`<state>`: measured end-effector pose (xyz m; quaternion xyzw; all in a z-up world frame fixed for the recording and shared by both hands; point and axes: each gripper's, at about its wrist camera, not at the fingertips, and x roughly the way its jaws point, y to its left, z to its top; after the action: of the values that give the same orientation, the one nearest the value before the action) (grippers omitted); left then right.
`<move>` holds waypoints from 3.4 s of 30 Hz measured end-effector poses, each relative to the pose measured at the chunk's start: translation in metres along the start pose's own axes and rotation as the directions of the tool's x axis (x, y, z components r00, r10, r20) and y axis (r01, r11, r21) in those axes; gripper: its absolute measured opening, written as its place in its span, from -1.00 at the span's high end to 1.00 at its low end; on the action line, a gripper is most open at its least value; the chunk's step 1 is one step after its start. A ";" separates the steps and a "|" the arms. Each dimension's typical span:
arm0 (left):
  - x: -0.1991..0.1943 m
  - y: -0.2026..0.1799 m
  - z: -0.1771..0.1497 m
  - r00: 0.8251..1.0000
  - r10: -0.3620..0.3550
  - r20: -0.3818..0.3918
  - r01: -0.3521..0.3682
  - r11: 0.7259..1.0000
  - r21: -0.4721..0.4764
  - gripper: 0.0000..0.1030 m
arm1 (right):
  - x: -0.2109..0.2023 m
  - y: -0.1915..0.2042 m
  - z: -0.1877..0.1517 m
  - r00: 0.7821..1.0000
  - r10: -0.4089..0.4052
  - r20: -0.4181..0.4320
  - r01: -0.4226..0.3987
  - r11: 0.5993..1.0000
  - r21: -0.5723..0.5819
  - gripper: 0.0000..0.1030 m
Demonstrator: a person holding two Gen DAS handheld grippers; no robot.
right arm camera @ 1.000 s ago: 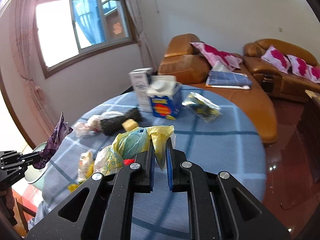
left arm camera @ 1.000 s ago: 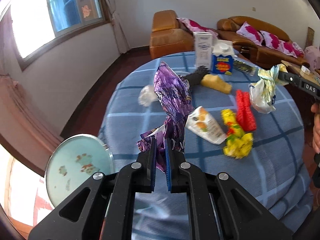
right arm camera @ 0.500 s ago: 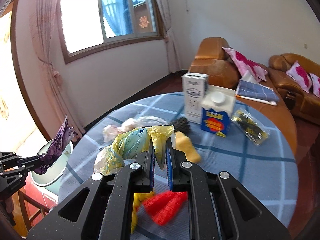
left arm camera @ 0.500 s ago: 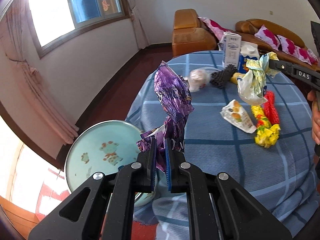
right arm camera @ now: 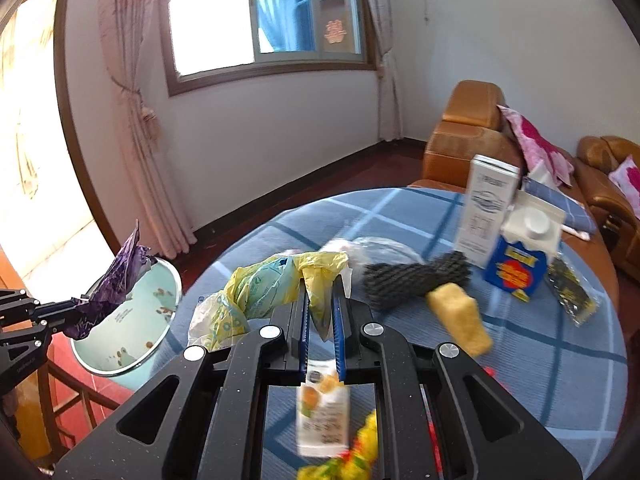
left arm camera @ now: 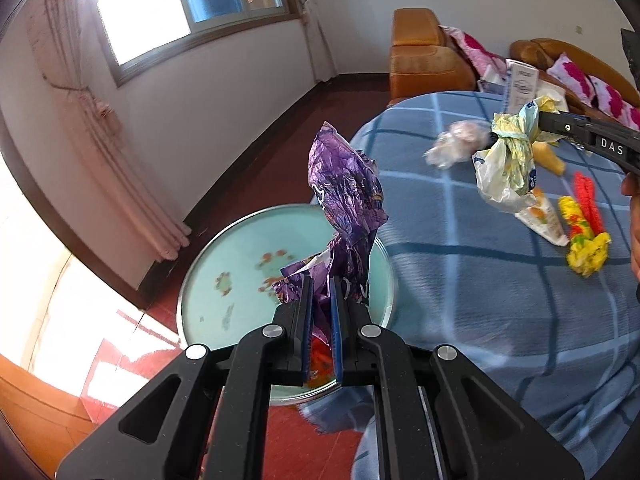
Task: Collect trash
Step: 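Carry the purple wrapper and yellow-green bag over the teal bin with both tools, then open both tools to drop the wrapper and bag into the bin, then move both tools back over the table toward the remaining trash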
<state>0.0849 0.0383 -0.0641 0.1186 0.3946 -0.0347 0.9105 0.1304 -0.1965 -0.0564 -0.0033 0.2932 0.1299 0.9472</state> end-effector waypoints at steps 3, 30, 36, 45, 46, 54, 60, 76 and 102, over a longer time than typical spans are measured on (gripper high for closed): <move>0.002 0.011 -0.005 1.000 0.015 -0.014 -0.016 1.000 -0.014 0.85 | 0.009 0.015 0.002 1.000 0.015 -0.011 -0.016 1.000 -0.024 0.79; 0.014 0.068 -0.034 0.991 0.098 -0.086 -0.105 0.991 -0.088 0.85 | 0.057 0.100 0.009 0.996 0.065 -0.064 -0.076 0.979 -0.191 0.79; 0.015 0.069 -0.033 0.991 0.100 -0.092 -0.108 0.990 -0.088 0.85 | 0.061 0.113 0.010 0.995 0.074 -0.067 -0.087 0.972 -0.217 0.79; 0.016 0.071 -0.033 0.990 0.104 -0.095 -0.113 0.989 -0.095 0.85 | 0.065 0.129 0.010 0.994 0.081 -0.070 -0.096 0.962 -0.254 0.79; 0.016 0.072 -0.033 0.990 0.105 -0.096 -0.114 0.989 -0.096 0.85 | 0.065 0.130 0.010 0.994 0.081 -0.070 -0.097 0.962 -0.255 0.79; 0.016 0.072 -0.035 0.990 0.101 -0.095 -0.111 0.989 -0.100 0.85 | 0.065 0.131 0.009 0.994 0.085 -0.073 -0.101 0.960 -0.261 0.79; 0.016 0.073 -0.035 0.990 0.102 -0.096 -0.111 0.988 -0.103 0.85 | 0.067 0.135 0.008 0.993 0.089 -0.078 -0.107 0.958 -0.265 0.79; 0.016 0.076 -0.035 0.991 0.098 -0.094 -0.108 0.988 -0.109 0.78 | 0.067 0.145 0.008 0.991 0.109 -0.083 -0.129 0.951 -0.281 0.78; 0.012 0.078 -0.035 0.990 0.122 -0.070 -0.130 0.982 -0.136 0.22 | 0.068 0.147 0.001 0.986 0.128 -0.111 -0.154 0.949 -0.275 0.00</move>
<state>0.0804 0.1231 -0.0812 0.0799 0.4157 0.0546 0.9044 0.1483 -0.0382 -0.0828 -0.1235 0.3142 0.2375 0.9108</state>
